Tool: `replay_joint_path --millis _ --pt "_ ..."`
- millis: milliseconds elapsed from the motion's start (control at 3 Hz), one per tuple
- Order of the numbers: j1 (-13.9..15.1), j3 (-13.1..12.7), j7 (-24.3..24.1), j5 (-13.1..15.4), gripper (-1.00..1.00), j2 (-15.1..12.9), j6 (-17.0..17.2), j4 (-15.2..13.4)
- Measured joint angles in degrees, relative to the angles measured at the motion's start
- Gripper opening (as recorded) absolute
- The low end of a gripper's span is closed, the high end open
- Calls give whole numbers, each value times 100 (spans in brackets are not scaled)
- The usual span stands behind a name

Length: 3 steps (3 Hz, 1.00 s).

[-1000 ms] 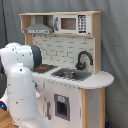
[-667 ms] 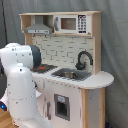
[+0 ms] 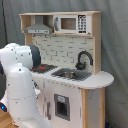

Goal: Play with the kitchen

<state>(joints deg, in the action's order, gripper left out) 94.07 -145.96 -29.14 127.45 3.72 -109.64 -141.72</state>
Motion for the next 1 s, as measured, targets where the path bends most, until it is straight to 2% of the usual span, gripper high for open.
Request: replay_joint_path --millis 667,1000 --pt "-9 -24 1265 1 -100 113 238 -10" --pt "-6 -35 1692 0 -100 153 296 -12"
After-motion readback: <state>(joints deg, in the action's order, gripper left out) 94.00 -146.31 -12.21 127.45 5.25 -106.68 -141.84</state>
